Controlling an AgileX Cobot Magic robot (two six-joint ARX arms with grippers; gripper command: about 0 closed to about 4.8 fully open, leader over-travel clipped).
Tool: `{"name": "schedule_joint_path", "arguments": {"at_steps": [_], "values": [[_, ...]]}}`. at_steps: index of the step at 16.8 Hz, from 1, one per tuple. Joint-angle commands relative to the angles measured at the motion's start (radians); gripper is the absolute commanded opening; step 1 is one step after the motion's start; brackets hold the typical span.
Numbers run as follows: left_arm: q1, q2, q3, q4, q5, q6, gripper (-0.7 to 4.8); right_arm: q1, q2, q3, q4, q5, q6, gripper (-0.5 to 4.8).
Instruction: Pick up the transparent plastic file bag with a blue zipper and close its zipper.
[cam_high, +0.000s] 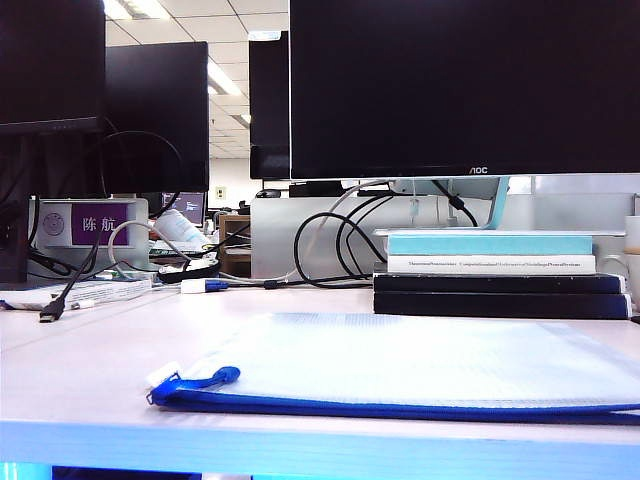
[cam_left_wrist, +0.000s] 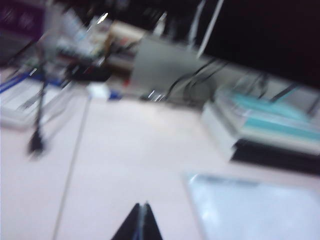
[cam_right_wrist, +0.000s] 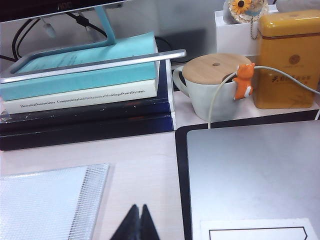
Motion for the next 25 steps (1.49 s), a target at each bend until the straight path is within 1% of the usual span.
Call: {"name": "schedule_joint_path", "arguments": {"at_steps": [1,3,5,6,7,8,9,10,11,12,13,14,15,16,17,18,20,21,22,23,24,25], "values": [[-0.001,-0.001,0.097,-0.093,0.010,0.067,-0.06,0.001,-0.001,0.002,0.009,0.000,0.005,-0.05],[-0.001,0.000,0.148,-0.131,0.010,0.084,-0.06,0.001,-0.001,0.002,0.009,0.000,0.009,-0.05],[0.000,0.014,0.197,-0.130,0.010,0.066,-0.06,0.001,-0.001,0.002,0.008,-0.008,0.010,-0.05],[0.000,0.037,0.241,-0.132,0.010,0.082,-0.06,0.001,-0.001,0.002,0.008,-0.011,0.011,-0.05],[0.000,0.145,0.378,-0.188,0.011,0.208,-0.06,0.001,-0.001,0.002,0.008,-0.015,0.011,-0.05],[0.000,0.238,0.473,-0.237,0.038,0.310,-0.06,0.001,-0.001,0.002,0.009,-0.016,0.012,-0.05],[0.000,0.356,0.574,-0.248,0.132,0.514,-0.05,0.001,-0.001,0.002,0.009,-0.023,0.011,-0.05],[0.000,0.451,0.637,-0.251,0.233,0.822,-0.04,0.001,-0.001,0.002,0.010,-0.026,0.012,-0.05],[0.000,0.482,0.648,-0.250,0.254,0.943,0.01,0.001,-0.001,0.002,0.010,-0.026,0.012,-0.05],[0.000,0.564,0.652,-0.251,0.257,1.157,0.36,0.001,-0.001,0.002,0.010,-0.026,0.012,-0.05],[-0.005,0.622,0.647,-0.258,0.261,1.246,0.36,0.001,-0.001,0.002,0.011,-0.025,0.012,-0.05],[-0.007,0.665,0.646,-0.257,0.263,1.284,0.36,0.001,-0.002,0.002,0.011,-0.026,0.012,-0.05],[-0.007,0.718,0.646,-0.250,0.290,1.306,0.36,0.003,-0.001,0.002,0.010,-0.027,0.012,-0.05],[-0.007,0.806,0.647,-0.243,0.346,1.289,0.36,0.002,-0.001,0.002,0.012,-0.031,0.016,-0.05],[-0.007,0.855,0.647,-0.249,0.343,1.150,0.36,0.002,-0.001,0.002,0.014,-0.065,0.024,-0.05],[-0.007,0.869,0.647,-0.246,0.343,1.047,0.36,0.002,-0.001,0.002,0.016,-0.100,0.023,-0.05],[-0.007,0.883,0.651,-0.235,0.312,0.784,0.35,0.002,-0.001,0.002,0.016,-0.117,0.023,-0.05],[-0.007,0.898,0.661,-0.257,0.293,0.644,0.35,0.002,-0.001,0.002,0.013,-0.116,0.023,-0.05],[-0.007,0.911,0.675,-0.299,0.294,0.554,0.35,0.001,-0.001,0.002,0.010,-0.116,0.023,-0.05],[-0.007,0.922,0.680,-0.321,0.305,0.488,0.35,0.001,-0.001,0.002,0.010,-0.116,0.024,-0.05],[-0.014,0.960,0.682,-0.343,0.350,0.364,0.36,0.001,-0.001,0.002,0.011,-0.144,0.049,-0.05],[-0.027,0.983,0.683,-0.345,0.341,0.317,0.36,0.001,-0.001,0.002,0.011,-0.161,0.064,-0.05]]}}
